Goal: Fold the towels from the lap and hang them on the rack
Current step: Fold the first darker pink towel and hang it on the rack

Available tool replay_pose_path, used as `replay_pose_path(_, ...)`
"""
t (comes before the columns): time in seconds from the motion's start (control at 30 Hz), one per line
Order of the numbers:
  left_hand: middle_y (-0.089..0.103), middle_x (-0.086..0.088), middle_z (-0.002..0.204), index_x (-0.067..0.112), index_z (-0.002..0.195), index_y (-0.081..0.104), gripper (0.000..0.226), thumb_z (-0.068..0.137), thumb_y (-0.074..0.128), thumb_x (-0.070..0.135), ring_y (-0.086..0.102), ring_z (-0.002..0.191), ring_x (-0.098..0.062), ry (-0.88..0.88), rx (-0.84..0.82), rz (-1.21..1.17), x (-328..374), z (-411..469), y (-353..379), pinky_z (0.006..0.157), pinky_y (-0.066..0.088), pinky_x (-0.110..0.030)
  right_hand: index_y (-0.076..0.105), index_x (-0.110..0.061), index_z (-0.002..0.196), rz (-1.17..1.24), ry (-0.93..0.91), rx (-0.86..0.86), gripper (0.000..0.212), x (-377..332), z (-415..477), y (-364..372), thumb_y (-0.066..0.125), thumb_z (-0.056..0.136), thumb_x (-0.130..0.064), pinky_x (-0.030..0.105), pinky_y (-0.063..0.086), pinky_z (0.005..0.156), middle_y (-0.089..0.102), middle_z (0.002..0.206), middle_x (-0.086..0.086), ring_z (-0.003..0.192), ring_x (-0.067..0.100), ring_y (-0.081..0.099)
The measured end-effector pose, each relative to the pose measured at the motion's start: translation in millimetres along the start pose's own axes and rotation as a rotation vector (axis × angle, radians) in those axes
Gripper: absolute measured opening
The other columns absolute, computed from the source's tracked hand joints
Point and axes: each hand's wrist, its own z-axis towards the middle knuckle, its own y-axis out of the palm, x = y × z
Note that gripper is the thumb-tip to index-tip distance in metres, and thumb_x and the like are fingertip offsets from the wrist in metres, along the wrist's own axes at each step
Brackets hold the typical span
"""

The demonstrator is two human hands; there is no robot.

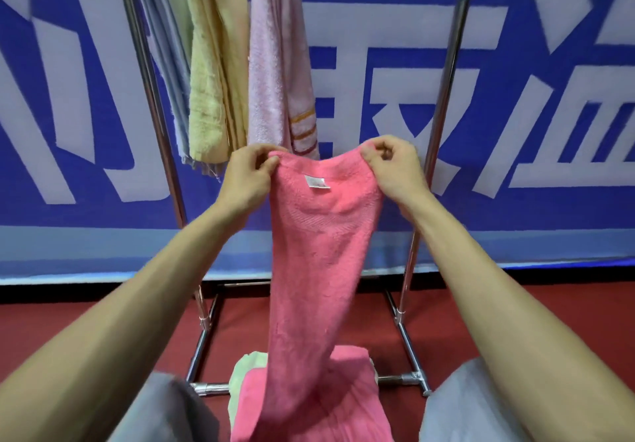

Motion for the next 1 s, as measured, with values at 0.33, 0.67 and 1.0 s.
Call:
replay_pose_path(0.33, 0.07, -0.002, 0.097, 0.009, 0.1, 0.069, 0.019, 0.091, 0.053, 0.006, 0.063, 0.09, -0.01, 0.342, 0.414, -0.075, 101.8, 66.6, -50.1, 0.085, 0.048, -0.019, 0.067, -0.011, 0.093, -0.034, -0.304, 0.279, 0.015, -131.3, 63.1, -34.8, 0.057, 0.094, -0.022, 0.023, 0.045, 0.071, 0.064, 0.082, -0.005, 0.079, 0.009, 0.058)
replay_pose_path(0.67, 0.072, -0.006, 0.095, 0.006, 0.101, 0.072, 0.02, 0.09, 0.056, 0.001, 0.064, 0.084, -0.008, 0.15, 0.408, -0.188, 109.9, 57.7, -50.6, 0.079, 0.05, -0.016, 0.065, -0.011, 0.095, -0.093, -0.21, 0.188, 0.015, -132.4, 62.9, -34.1, 0.056, 0.095, -0.023, 0.03, 0.047, 0.076, 0.066, 0.089, 0.002, 0.087, 0.017, 0.06)
replay_pose_path(1.0, 0.069, 0.002, 0.085, 0.009, 0.101, 0.071, 0.018, 0.091, 0.057, 0.003, 0.06, 0.071, -0.003, 0.045, 0.2, -0.257, 86.9, 47.7, -39.0, 0.064, 0.046, -0.016, 0.059, -0.018, 0.089, -0.092, -0.131, 0.199, 0.007, -105.1, 63.0, -34.7, 0.059, 0.093, -0.024, 0.031, 0.049, 0.069, 0.07, 0.086, 0.004, 0.085, 0.019, 0.064)
